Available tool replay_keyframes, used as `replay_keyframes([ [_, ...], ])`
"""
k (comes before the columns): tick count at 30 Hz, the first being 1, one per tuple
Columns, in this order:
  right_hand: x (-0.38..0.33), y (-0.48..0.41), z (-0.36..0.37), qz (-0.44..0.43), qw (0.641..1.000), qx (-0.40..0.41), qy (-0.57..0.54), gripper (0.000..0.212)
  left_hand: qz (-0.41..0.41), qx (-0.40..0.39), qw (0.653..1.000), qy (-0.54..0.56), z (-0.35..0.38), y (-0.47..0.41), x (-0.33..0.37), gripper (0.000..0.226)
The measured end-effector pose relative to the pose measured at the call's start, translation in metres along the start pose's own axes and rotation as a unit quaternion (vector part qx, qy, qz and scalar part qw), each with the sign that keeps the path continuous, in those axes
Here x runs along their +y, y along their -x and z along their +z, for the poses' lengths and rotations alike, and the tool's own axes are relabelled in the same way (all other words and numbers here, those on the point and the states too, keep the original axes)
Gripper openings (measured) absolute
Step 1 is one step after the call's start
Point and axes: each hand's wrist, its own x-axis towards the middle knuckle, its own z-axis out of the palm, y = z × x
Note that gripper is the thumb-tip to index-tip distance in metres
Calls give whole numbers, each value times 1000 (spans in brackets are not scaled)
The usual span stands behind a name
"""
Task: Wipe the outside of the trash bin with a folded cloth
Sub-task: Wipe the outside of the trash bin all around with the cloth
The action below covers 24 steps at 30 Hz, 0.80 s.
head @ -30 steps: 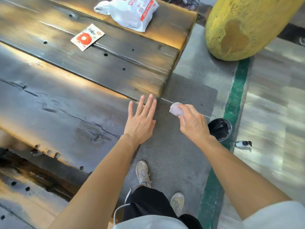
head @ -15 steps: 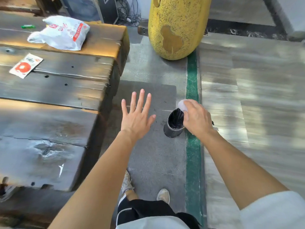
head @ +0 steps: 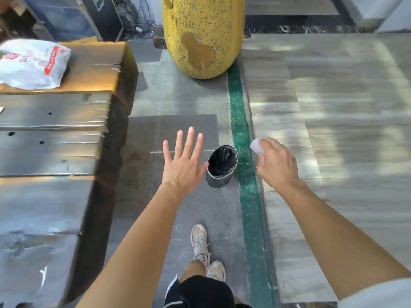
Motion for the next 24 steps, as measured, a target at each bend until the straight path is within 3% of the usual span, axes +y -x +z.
replay_keyframes([
  [13,59,-63,112,39,998,-49,12,43,25,-40,999,17,123,-111,16,78],
  [24,148,-76,293,7,991,-133,4,46,-40,-116,991,58,323,-115,104,76],
])
